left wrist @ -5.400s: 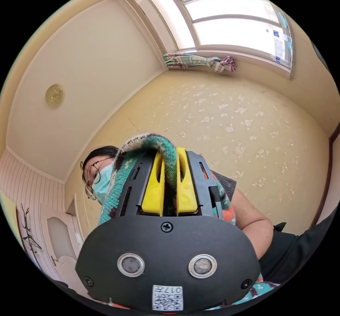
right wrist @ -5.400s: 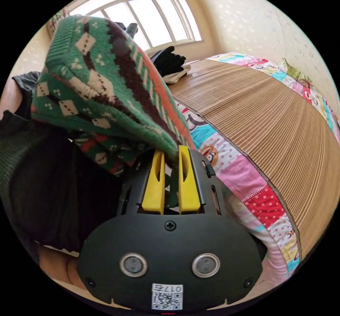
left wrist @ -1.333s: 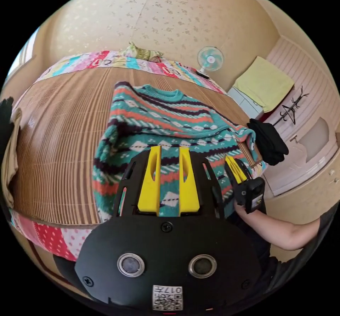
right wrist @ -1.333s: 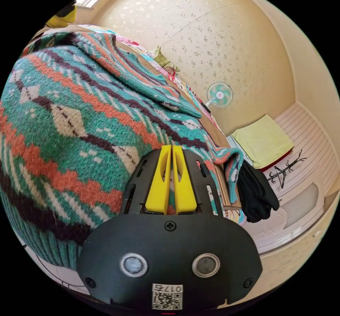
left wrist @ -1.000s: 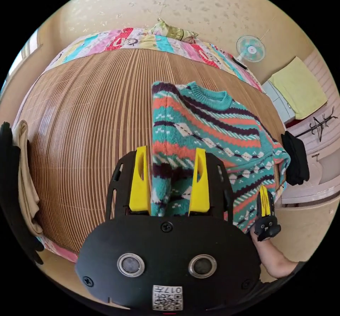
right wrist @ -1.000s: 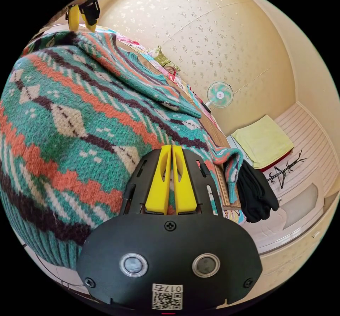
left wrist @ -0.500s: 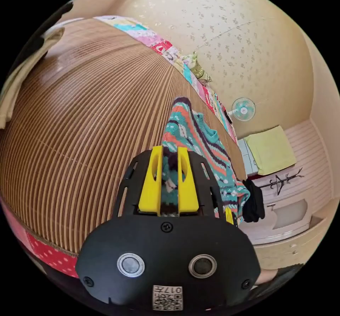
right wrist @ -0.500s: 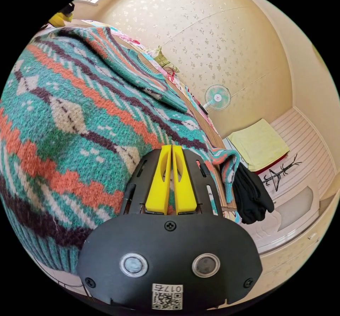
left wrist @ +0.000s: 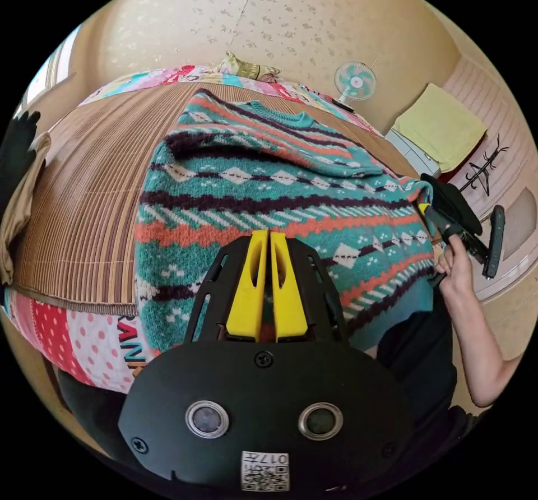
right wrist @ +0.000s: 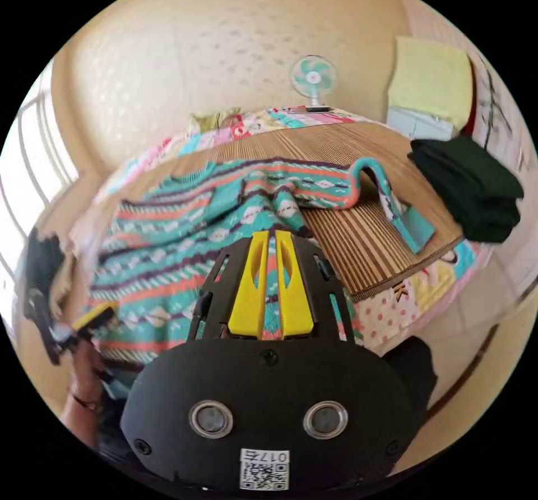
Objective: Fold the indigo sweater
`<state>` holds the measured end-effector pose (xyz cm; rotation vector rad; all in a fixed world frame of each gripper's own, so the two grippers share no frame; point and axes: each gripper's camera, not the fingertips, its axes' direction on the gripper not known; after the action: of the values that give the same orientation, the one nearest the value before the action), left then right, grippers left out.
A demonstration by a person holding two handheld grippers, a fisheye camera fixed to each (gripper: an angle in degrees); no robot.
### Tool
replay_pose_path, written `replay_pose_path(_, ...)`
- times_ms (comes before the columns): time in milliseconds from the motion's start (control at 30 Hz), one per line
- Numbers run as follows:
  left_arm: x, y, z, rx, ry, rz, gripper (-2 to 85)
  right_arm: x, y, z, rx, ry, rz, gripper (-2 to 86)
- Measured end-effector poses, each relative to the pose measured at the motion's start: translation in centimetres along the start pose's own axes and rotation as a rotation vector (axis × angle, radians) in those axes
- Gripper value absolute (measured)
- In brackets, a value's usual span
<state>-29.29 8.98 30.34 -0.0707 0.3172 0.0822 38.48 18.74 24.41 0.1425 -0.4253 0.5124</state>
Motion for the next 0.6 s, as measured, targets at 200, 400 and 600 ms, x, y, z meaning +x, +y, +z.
replay_pose_path(200,-4.1,0.2,0.9,-0.002,0.210,-0.156,-1.0,18.5,-12.4,0.9,-0.111,-0.480,0.480,12.9)
replay_pose_path(400,-7.1,-0.8,2.4,-0.067,0.362,-0.225,-1.0,27.2,-21.5,0.9,-0.098,-0.555,0.634,10.4)
replay_pose_path(600,-6.8,-1.2,2.9,-0.075,0.360,-0.231,-1.0,20.2,-31.6,-3.5,-0.038,-0.391,0.383,2.7)
